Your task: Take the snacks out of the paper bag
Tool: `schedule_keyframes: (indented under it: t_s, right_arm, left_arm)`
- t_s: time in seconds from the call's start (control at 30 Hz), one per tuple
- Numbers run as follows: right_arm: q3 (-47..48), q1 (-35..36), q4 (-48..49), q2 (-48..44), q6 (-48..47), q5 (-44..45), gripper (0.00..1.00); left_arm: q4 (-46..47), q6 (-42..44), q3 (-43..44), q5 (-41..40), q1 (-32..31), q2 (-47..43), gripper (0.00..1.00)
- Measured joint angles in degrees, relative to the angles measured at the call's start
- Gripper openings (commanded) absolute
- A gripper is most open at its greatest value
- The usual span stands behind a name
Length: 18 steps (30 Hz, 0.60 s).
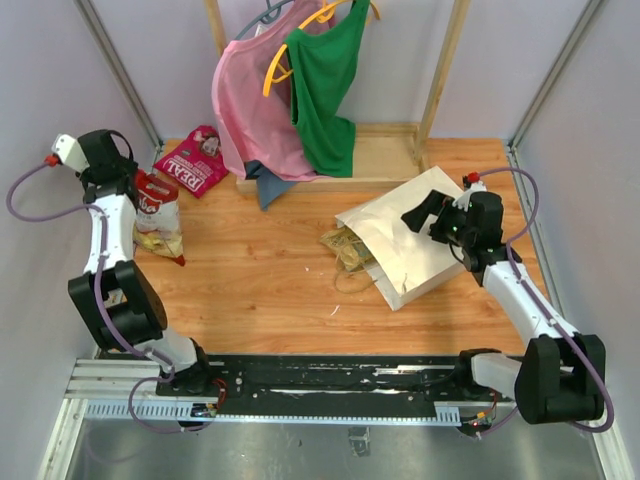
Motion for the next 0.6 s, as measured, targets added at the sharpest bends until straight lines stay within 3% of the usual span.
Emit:
schedule_keyframes:
  t_s: [0.03,0.07,0.1,0.2,0.33,0.6]
  right_arm:
    - [0.0,0.0,0.0,0.1,0.0,0.0,0.99]
    - [0.0,0.0,0.0,0.2,0.0,-0.1,0.99]
    - [0.0,0.0,0.0,0.2,0.0,-0.1,0.98]
    - [0.0,0.0,0.0,0.2,0.0,-0.2,0.99]
    - [0.0,0.0,0.1,0.4,0.0,-0.2,0.98]
    - [0.0,0.0,1.8,3.6,0.2,-2.1,0.99]
  left_arm:
    - [0.7,0.6,1.0,0.7,-0.3,1.1,0.85]
    - [1.2,0.7,2.5,1.9,-0.8,2.7,0.97]
    - [1.4,1.6,3.8,3.3,-1.2,4.2,0.99]
    - [2.2,2.3,6.5,6.8,-2.4,8.7,1.00]
    - [2.7,2.6,2.8,8.1,-3.7,9.1,1.00]
    - [8.9,3.5,-15.0,11.0,-3.8,-4.4,1.00]
